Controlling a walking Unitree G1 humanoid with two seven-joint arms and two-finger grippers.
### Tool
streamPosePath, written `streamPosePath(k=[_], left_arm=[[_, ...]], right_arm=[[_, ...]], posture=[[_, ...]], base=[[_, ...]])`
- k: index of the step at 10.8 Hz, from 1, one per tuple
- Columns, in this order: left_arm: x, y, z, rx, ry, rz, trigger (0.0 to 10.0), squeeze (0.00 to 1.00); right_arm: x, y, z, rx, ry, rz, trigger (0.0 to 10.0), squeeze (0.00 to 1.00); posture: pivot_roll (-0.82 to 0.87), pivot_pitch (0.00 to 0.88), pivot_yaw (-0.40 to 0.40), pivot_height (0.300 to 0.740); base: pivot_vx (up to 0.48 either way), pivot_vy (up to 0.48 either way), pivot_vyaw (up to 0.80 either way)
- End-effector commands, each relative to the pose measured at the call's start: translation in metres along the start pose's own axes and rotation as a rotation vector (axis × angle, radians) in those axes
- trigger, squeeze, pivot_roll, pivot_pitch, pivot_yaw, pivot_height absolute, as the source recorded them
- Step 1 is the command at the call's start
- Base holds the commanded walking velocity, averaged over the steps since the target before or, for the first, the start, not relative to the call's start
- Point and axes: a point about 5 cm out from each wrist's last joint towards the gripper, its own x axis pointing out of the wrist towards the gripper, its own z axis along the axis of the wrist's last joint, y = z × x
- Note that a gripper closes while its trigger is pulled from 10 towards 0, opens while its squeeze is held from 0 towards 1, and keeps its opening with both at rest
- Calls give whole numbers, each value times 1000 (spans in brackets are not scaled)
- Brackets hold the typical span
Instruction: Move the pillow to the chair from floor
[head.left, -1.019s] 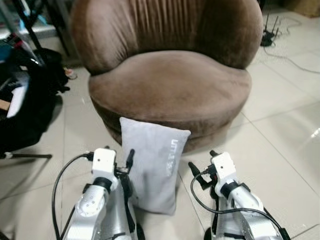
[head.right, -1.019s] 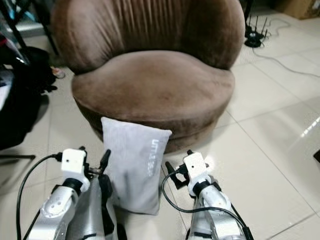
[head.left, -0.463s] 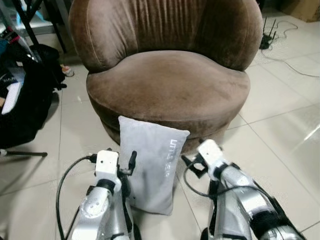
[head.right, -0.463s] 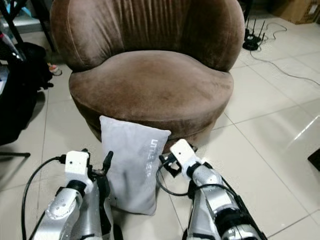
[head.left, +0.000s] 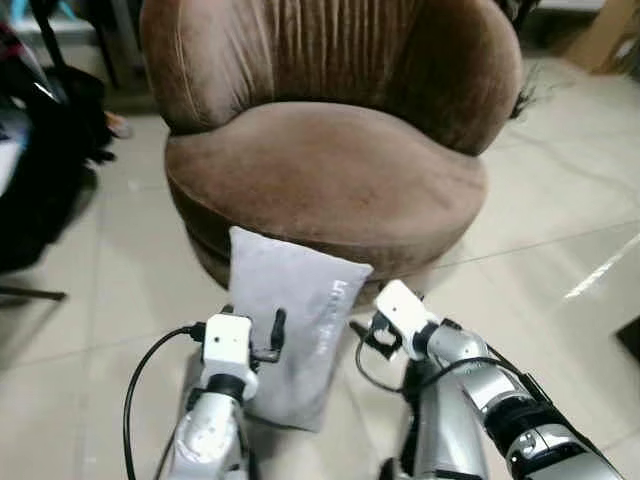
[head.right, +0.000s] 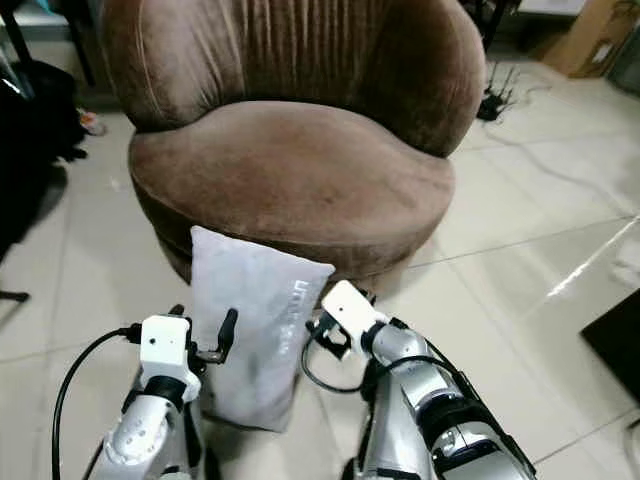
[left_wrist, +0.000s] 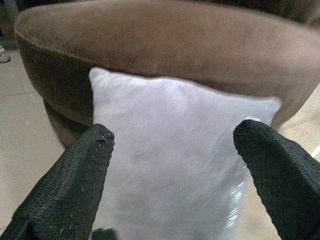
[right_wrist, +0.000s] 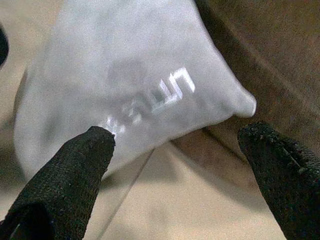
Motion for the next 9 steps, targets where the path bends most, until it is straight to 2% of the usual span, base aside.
streamPosePath(k=[1,3,5,8,9], left_arm=[[-2,-10,3,4,-2,-12,10000,0],[-9,-15,6,-7,-8,-4,10000,0],[-2,-15,22,-38,-43,-32,10000,0],[-3,14,-12,-34,96,42,10000,0],[-3,15,-14,-28,109,34,10000,0]], right_arm=[[-6,-9,-6,-27,34,3,10000,0],[-7,-18,-13,-40,105,-19,10000,0],[3,-20,-6,-116,151,-40,10000,0],[-4,-33,-1,-42,73,-98,10000,0],[-5,-36,0,-21,53,-114,10000,0]], posture=[[-29,0,-148,437],[-15,0,-147,437],[-4,0,-117,437],[-46,0,-74,437],[-48,0,-71,437]], base=[[0,0,0],[0,0,0],[0,0,0],[0,0,0],[0,0,0]])
